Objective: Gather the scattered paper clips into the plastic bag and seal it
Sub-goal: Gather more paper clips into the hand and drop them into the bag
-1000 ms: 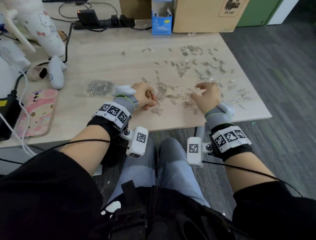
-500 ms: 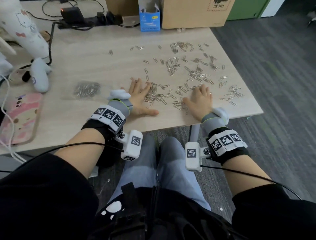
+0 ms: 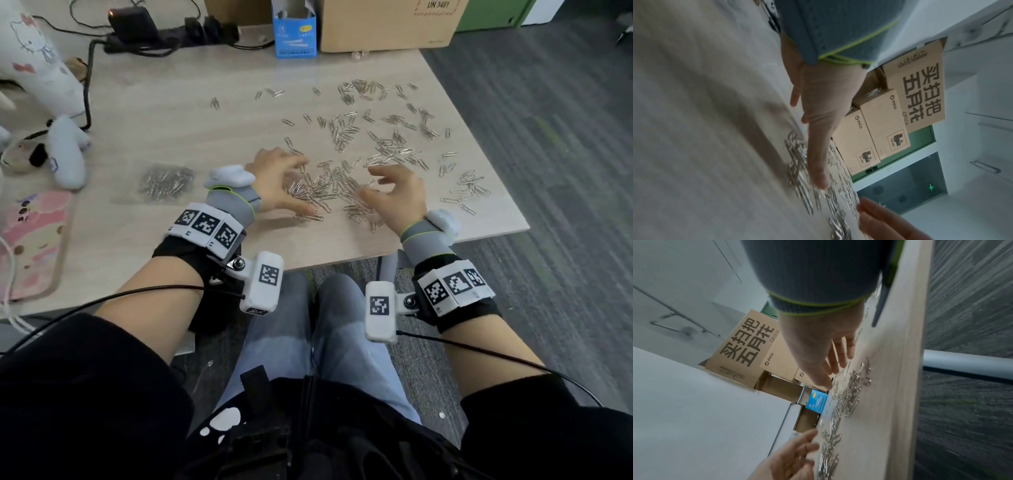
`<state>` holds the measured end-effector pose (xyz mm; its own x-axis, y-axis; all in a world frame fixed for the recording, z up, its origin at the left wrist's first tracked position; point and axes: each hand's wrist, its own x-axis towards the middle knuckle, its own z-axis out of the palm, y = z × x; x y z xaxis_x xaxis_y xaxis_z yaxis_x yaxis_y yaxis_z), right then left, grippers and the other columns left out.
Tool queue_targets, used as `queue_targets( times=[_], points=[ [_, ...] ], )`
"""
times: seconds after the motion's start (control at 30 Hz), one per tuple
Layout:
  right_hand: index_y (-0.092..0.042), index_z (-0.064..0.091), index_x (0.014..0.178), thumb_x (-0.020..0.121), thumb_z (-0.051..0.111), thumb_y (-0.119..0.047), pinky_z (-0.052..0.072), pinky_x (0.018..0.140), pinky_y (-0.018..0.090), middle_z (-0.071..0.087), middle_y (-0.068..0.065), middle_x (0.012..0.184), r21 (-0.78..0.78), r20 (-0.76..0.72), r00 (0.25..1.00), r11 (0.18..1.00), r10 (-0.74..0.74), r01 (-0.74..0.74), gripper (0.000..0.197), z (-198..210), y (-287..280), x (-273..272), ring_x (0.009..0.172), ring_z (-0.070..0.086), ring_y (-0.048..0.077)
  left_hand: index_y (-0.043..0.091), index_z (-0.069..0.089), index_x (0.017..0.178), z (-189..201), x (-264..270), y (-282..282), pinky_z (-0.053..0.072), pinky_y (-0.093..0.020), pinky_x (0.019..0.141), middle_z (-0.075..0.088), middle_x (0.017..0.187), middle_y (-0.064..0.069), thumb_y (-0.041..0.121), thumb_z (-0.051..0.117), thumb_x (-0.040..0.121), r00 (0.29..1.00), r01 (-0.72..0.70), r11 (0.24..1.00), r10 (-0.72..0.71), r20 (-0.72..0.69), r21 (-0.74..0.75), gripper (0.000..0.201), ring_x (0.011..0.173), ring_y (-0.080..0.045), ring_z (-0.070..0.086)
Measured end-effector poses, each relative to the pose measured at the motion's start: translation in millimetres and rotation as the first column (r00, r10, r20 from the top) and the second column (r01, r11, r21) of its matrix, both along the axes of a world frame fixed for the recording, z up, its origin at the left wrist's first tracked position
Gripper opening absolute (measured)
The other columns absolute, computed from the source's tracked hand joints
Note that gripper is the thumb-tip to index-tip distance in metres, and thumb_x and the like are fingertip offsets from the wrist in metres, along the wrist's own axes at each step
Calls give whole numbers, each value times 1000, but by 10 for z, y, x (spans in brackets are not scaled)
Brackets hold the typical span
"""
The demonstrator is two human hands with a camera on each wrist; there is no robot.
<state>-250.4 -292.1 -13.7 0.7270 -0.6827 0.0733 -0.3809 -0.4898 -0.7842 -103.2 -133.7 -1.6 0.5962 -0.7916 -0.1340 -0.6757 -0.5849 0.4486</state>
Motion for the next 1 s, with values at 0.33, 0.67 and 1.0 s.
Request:
queue_targets(
  times=[0.33,0.67,1.0],
  points=[
    [-14,61,118,60,85,-24,41,89,28,58,11,115,-25,-373,926,997,54,-68,63,62,-70,-133,111,53,26,12,63,95,-28,-63,19,46,-21,56,57,66,8,22,87,56,973,-156,984,139,-184,-83,47,58,-8,53],
    [-8,71,100,73,74,-9,40,61,5,61,-1,81,96,-162,983,993,89,-74,28,-13,22,232,64,53,3,11,66,88,-62,-209,-272,51,-25,62,64,69,1,17,81,66,950,-206,946,132,-283,-251,27,51,-4,58],
    [4,60,115,92,48,0,48,95,28,63,7,93,762,244,929,648,-277,-7,26,-68,-32,271,94,59,20,40,39,135,-159,-178,-354,27,-39,98,38,138,6,80,53,35,998,48,998,-50,48,45,109,123,-25,29]
  ],
)
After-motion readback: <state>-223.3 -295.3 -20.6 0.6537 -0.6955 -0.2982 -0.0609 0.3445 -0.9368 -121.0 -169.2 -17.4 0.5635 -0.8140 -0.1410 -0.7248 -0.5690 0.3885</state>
